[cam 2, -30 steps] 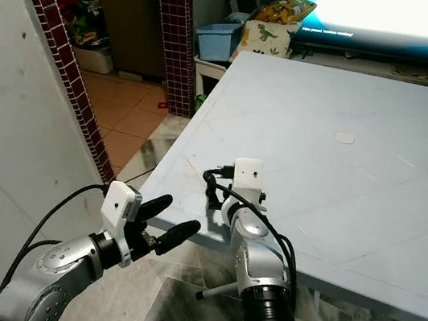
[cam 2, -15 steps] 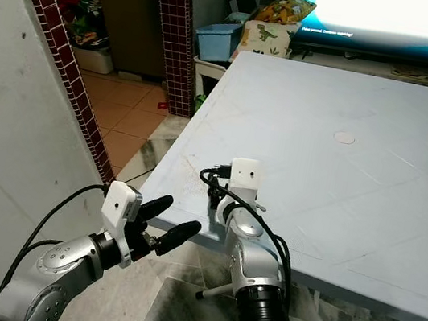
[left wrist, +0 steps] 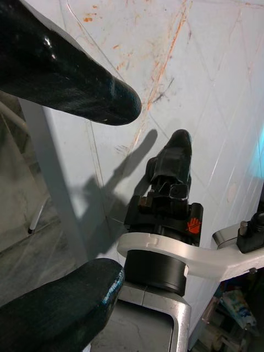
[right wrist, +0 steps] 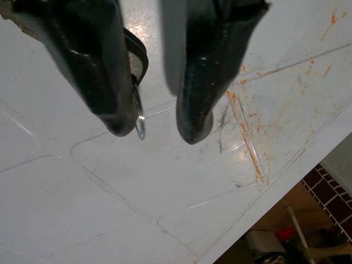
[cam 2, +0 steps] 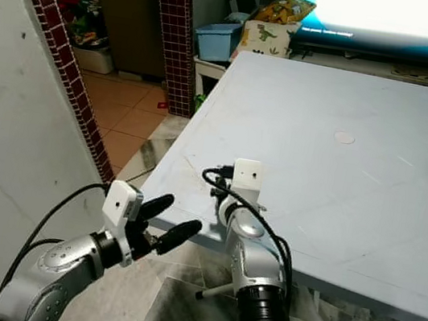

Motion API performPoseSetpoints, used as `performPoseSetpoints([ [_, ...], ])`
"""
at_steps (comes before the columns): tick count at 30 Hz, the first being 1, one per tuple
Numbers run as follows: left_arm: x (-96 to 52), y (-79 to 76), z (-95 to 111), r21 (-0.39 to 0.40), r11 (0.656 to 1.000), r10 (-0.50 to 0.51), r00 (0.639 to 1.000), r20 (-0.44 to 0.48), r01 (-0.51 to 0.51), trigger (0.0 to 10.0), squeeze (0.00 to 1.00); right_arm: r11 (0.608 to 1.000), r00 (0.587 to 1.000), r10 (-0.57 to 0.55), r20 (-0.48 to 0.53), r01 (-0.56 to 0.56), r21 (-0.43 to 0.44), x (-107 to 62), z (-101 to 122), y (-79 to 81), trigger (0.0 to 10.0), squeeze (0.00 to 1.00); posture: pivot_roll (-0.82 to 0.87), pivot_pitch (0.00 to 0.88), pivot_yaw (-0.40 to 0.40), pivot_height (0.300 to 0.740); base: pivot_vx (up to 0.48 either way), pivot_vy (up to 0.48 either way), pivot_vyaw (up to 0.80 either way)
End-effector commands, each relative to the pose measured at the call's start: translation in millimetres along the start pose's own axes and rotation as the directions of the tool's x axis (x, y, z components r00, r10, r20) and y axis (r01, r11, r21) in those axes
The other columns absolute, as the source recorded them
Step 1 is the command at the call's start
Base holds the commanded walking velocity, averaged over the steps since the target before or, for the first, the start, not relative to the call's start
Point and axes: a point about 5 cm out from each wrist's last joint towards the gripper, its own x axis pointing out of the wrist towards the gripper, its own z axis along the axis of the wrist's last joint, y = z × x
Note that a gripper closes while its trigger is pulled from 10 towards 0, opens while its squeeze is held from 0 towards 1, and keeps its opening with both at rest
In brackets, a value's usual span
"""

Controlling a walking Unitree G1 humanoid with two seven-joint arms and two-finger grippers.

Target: Hang keys on a hook

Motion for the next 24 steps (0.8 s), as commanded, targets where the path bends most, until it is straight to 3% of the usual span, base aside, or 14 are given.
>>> performPoseSetpoints([
  [1,0.1,1.1,2,0.013,1.0,-0.008,1.0,-0.003,0.008,10.0,0.0,1.0,1.0,0.012,0.007,-0.012,-0.003,1.3,5,5.0,0.0,0.0,-0.04,0.0,0.102,0.74,0.0,0.0,0.0],
  [8,0.6,1.0,2,0.014,1.0,-0.009,1.0,-0.004,0.009,10.0,0.0,0.999,1.0,0.017,0.013,-0.016,-0.032,1.1,6,5.2,0.0,0.0,-0.04,0.0,0.104,0.74,0.0,0.0,0.0],
  [16,1.6,1.4,2,0.013,1.0,-0.007,1.0,-0.004,0.007,10.0,0.0,0.962,0.994,0.068,0.08,-0.044,-0.269,-7.3,12,4.3,0.0,0.0,-0.05,0.0,0.107,0.74,0.0,0.0,0.0],
  [24,3.2,2.8,2,0.013,1.0,-0.006,1.0,-0.007,0.006,10.0,0.0,0.913,0.993,0.067,0.097,-0.022,-0.407,-20.0,5,-11.8,0.0,0.0,-0.06,0.0,0.112,0.74,0.0,0.0,0.0],
])
